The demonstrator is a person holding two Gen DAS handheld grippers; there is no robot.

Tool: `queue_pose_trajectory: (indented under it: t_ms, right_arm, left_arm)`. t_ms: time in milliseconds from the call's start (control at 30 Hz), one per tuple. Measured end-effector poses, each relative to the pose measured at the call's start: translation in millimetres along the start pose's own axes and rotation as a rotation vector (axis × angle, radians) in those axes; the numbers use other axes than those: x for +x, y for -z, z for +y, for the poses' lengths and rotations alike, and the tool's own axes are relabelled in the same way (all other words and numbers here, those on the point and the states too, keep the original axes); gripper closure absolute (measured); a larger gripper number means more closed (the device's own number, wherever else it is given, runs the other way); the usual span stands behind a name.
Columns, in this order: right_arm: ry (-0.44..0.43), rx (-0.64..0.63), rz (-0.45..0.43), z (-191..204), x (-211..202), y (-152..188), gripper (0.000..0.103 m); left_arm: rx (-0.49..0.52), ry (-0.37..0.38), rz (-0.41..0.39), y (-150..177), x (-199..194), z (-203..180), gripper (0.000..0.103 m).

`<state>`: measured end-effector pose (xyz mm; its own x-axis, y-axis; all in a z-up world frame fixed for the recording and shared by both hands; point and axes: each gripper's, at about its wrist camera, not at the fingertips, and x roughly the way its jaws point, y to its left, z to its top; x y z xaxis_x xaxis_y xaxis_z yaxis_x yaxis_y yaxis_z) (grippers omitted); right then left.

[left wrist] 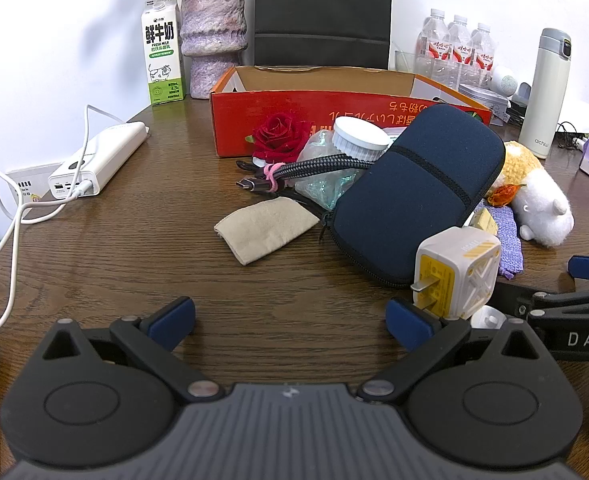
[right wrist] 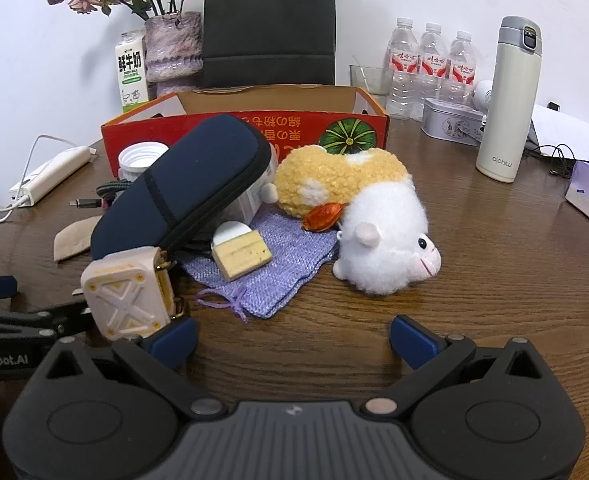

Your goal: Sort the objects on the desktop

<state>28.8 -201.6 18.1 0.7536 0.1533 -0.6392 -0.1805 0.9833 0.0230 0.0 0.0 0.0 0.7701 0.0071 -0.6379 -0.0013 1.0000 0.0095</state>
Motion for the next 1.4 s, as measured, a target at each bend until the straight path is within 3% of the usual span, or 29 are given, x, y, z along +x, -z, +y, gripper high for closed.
queue_pose_trajectory:
  t_ms: [1400]
  right_arm:
    - [0.002,-0.008,0.0,3.3,1.3,-0.5,0.0]
  left_arm:
    - [-0.007,-0.003,-0.001,-0.1,0.7,0.8,0.0]
